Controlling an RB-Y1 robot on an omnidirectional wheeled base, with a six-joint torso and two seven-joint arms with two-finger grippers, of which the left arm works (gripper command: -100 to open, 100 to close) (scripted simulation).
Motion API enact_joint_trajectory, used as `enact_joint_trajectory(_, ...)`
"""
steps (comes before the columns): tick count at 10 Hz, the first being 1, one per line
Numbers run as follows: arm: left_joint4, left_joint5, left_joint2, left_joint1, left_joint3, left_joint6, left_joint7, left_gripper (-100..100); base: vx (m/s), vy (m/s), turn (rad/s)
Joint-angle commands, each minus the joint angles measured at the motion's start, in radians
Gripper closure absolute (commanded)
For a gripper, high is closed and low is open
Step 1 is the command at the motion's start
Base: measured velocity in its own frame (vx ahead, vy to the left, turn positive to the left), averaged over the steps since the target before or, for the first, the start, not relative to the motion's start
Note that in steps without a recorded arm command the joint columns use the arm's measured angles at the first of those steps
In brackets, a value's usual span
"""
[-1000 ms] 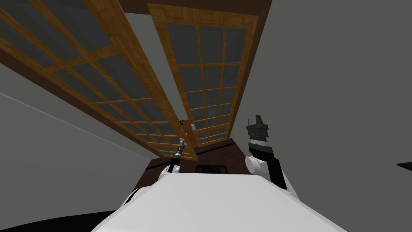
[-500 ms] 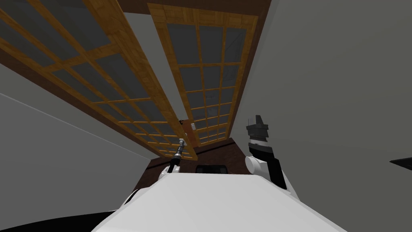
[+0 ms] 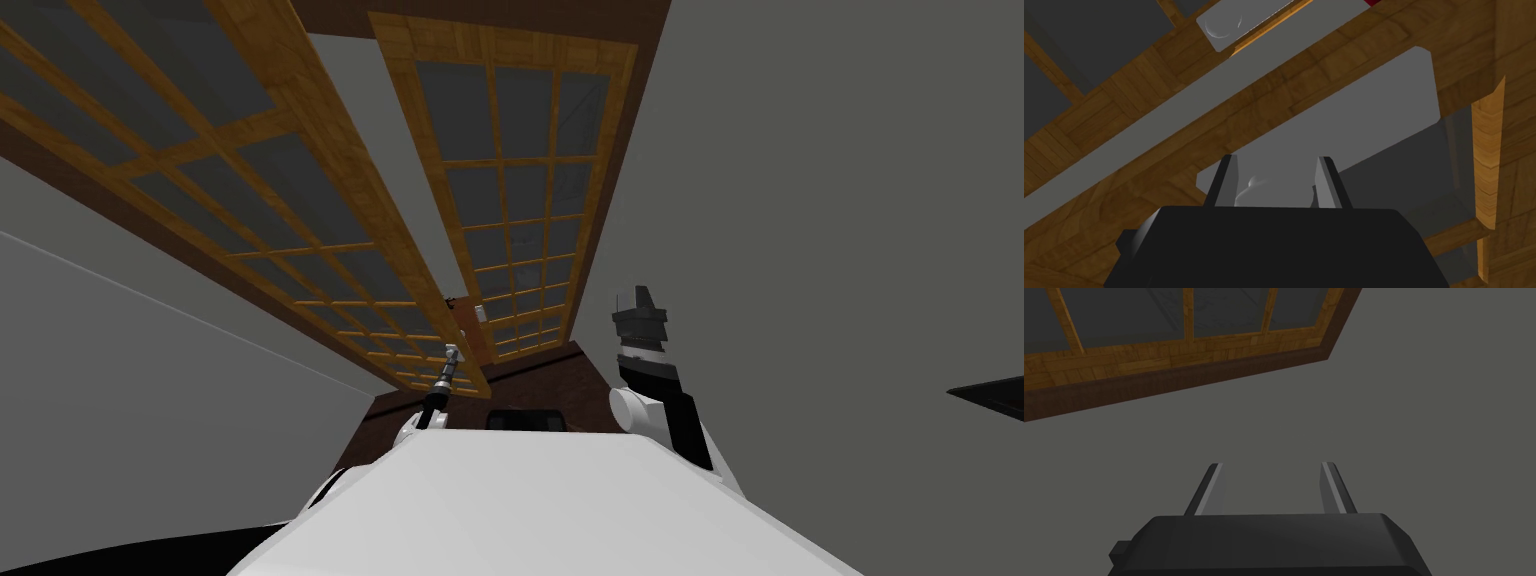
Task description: Pull the door open
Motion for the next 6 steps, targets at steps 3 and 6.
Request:
enact_joint_trajectory(3, 0.015, 0.037, 0.025, -0.003, -0.015, -0.008, 0.093, 100, -0.021, 0.008, -0.024)
enact_joint_trajectory(6, 0.015, 0.037, 0.025, -0.003, -0.015, -0.008, 0.111, 100, -0.010, 0.002, -0.001)
